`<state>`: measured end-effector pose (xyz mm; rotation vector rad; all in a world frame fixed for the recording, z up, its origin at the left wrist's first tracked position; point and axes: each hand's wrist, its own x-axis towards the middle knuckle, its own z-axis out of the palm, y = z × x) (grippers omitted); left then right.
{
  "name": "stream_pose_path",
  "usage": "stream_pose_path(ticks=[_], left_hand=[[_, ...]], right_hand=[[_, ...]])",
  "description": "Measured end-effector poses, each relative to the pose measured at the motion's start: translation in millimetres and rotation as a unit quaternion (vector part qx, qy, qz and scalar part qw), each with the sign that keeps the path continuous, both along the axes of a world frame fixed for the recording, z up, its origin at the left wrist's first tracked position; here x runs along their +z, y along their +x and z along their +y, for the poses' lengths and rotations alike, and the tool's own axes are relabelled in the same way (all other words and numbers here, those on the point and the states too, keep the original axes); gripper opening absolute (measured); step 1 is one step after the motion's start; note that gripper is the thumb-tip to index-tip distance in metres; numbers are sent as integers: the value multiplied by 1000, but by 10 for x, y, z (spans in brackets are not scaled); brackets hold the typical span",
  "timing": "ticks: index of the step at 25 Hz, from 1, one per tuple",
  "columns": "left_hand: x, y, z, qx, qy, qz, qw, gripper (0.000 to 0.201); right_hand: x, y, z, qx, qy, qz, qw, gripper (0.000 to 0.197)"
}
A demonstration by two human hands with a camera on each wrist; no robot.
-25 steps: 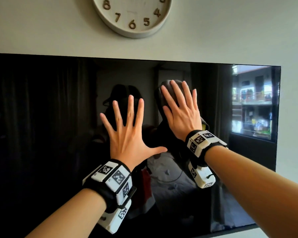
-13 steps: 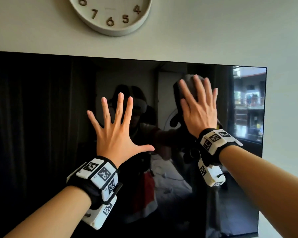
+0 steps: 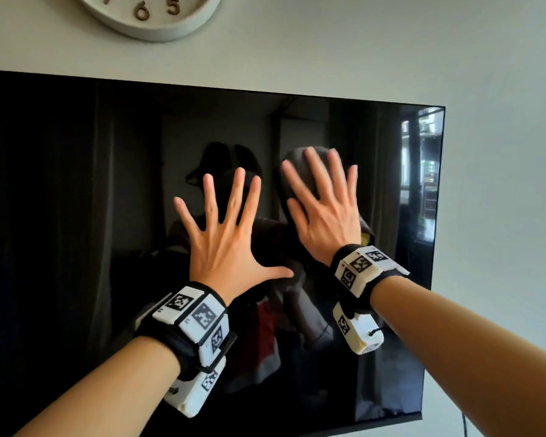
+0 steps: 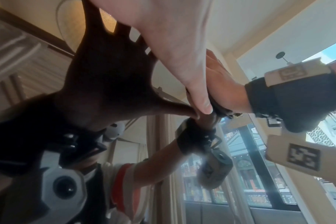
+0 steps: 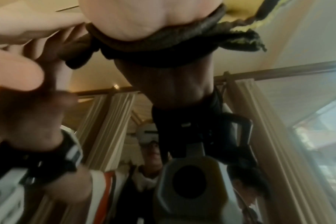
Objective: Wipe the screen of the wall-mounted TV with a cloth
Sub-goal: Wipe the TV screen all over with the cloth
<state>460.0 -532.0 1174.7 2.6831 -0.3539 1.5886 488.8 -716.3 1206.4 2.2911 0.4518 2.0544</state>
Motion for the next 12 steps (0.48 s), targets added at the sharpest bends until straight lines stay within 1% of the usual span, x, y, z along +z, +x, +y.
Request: stream_pose_path(ticks=[1,2,3,5,6,7,8,10,11,12], left_hand=[[-9,19,1,4,1,-4,1000,151],[-16,28,10,7,3,-7,1000,150],[-14,30,33,11,6,-8,1000,150],[-20,30,38,15,9,-8,1000,149],[-22,27,30,16,9,-7,1000,148],[-29,18,17,17,9,-6,1000,148],[-25,12,6,19,9,-5,1000,149],[-24,-3,-4,20,7,-5,1000,149],[-27,-7,-3,20,6,-5,1000,149],[-30,-5,11,21,7,-5,1000,149]], right_hand=[[-31,3,-59,-6,-40,2,999,50],[15,19,-184,-10,-40,-2,999,50],[95,47,-319,-12,0,-10,1000,50],[231,59,-593,-5,145,-9,989,51],[226,56,-676,0,188,-1,982,52],[122,46,-699,0,196,4,981,52],[-42,37,-668,-2,172,5,985,52],[-484,5,-543,-1,93,30,995,52],[-612,-2,-534,-3,71,43,997,52],[-597,7,-559,-2,71,41,997,52]])
